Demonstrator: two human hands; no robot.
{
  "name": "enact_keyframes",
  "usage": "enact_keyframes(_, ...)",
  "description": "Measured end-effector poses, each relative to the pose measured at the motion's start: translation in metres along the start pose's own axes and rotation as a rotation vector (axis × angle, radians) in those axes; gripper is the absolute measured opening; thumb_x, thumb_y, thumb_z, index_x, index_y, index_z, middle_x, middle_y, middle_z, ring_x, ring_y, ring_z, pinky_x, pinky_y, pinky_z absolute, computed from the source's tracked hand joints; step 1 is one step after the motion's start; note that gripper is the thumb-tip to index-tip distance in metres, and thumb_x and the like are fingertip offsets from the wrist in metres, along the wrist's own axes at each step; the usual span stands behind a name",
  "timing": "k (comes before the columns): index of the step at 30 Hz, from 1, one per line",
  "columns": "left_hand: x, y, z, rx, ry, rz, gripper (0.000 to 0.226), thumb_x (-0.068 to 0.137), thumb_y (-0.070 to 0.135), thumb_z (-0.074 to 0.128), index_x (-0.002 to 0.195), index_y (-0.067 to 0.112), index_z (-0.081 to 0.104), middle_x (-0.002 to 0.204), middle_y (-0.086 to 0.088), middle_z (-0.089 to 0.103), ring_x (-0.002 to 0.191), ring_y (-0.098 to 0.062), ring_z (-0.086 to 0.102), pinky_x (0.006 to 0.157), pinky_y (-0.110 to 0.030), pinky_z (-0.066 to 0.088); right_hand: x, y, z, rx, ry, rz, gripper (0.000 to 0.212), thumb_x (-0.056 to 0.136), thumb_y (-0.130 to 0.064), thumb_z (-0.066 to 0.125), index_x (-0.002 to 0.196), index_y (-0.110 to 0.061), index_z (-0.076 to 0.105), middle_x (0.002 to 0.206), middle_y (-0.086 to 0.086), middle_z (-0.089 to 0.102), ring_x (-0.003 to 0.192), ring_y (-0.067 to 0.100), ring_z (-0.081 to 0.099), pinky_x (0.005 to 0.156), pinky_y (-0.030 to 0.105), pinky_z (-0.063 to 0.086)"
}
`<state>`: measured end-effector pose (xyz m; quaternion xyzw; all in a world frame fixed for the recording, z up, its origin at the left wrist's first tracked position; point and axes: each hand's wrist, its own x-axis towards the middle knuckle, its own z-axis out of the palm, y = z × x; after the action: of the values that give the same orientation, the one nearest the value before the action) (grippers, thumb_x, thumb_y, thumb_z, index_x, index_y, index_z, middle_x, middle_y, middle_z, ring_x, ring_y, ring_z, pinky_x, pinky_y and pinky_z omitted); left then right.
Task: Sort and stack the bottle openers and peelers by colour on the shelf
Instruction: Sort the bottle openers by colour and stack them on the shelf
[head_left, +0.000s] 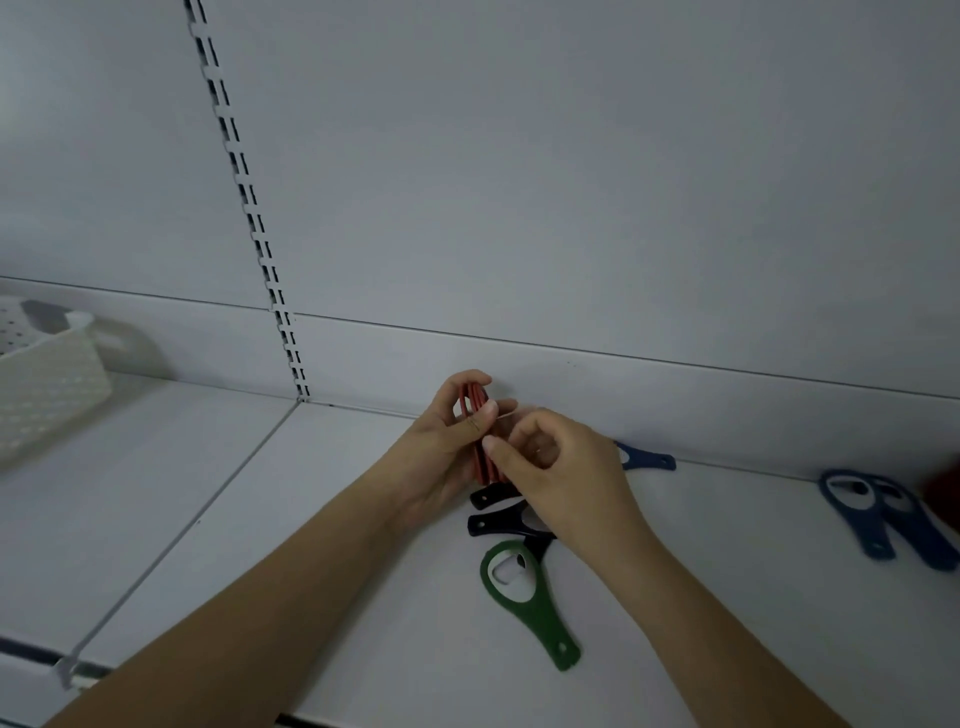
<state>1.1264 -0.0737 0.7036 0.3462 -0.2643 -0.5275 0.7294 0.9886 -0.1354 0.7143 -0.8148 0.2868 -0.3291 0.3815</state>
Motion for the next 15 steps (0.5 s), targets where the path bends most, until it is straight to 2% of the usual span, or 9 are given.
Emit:
enact_keyframes(2, -0.001, 0.001, 0.002, -0.045, 0.023, 0.026, 0.022, 0.098, 0.002, 0.045, 0.113, 0.018, 0.05, 0.099, -0.014, 0.064, 0.099, -0.025, 0.069, 0.067, -0.037, 0.059, 0.0, -0.003, 0.002, 0.001, -0.048, 0.047, 0.023, 0.08, -0.039, 0.077, 0.074, -0.023, 0.062, 0.07, -0.012, 0.067, 0.068, -0.001, 0.064, 0.057, 0.008, 0.046)
enact_keyframes(5, 0.001, 0.0, 0.002, -0.08, 0.046, 0.044, 0.021, 0.1, 0.002, 0.042, 0.11, 0.019, 0.048, 0.095, -0.013, 0.063, 0.108, -0.028, 0.066, 0.072, -0.038, 0.06, 0.007, -0.006, 0.003, -0.033, -0.084, 0.101, 0.028, 0.077, -0.035, 0.082, 0.076, -0.017, 0.06, 0.075, -0.009, 0.068, 0.07, 0.004, 0.065, 0.059, 0.012, 0.049)
enact_keyframes(8, 0.003, 0.001, 0.006, -0.113, 0.091, 0.009, 0.013, 0.102, 0.008, 0.042, 0.106, 0.021, 0.044, 0.09, -0.01, 0.057, 0.09, -0.022, 0.066, 0.071, -0.034, 0.06, 0.011, -0.006, 0.002, 0.007, -0.106, 0.147, 0.026, 0.073, -0.024, 0.085, 0.074, -0.013, 0.061, 0.084, -0.003, 0.073, 0.072, 0.013, 0.07, 0.069, 0.028, 0.058)
enact_keyframes(10, 0.003, 0.004, 0.009, -0.074, 0.124, -0.018, 0.002, 0.105, 0.022, 0.04, 0.104, 0.02, 0.042, 0.093, -0.009, 0.051, 0.082, -0.019, 0.063, 0.067, -0.029, 0.059, 0.013, -0.008, 0.001, 0.025, -0.102, 0.178, 0.026, 0.072, -0.021, 0.086, 0.073, -0.014, 0.061, 0.087, -0.003, 0.075, 0.072, 0.013, 0.071, 0.07, 0.03, 0.059)
enact_keyframes(12, 0.005, 0.004, 0.007, 0.037, 0.144, -0.035, 0.018, 0.106, 0.035, 0.036, 0.111, 0.018, 0.039, 0.097, -0.009, 0.049, 0.085, -0.02, 0.059, 0.07, -0.029, 0.058, 0.012, -0.011, 0.002, -0.003, -0.107, 0.209, 0.027, 0.072, -0.022, 0.086, 0.074, -0.014, 0.06, 0.08, -0.002, 0.075, 0.069, 0.009, 0.07, 0.065, 0.021, 0.056)
enact_keyframes(13, 0.006, 0.003, 0.005, 0.102, 0.137, -0.037, 0.025, 0.105, 0.041, 0.033, 0.114, 0.018, 0.039, 0.098, -0.01, 0.05, 0.087, -0.02, 0.057, 0.073, -0.03, 0.056, 0.012, -0.012, 0.003, -0.001, -0.114, 0.222, 0.028, 0.072, -0.021, 0.086, 0.075, -0.012, 0.06, 0.077, -0.001, 0.075, 0.068, 0.01, 0.071, 0.065, 0.022, 0.057)
enact_keyframes(15, 0.006, 0.004, 0.005, 0.179, 0.106, -0.043, 0.034, 0.102, 0.05, 0.03, 0.113, 0.02, 0.04, 0.102, -0.011, 0.051, 0.087, -0.021, 0.057, 0.073, -0.032, 0.052, 0.01, -0.015, 0.004, 0.065, -0.116, 0.255, 0.028, 0.072, -0.014, 0.086, 0.073, -0.008, 0.059, 0.076, 0.003, 0.075, 0.07, 0.016, 0.073, 0.071, 0.034, 0.061)
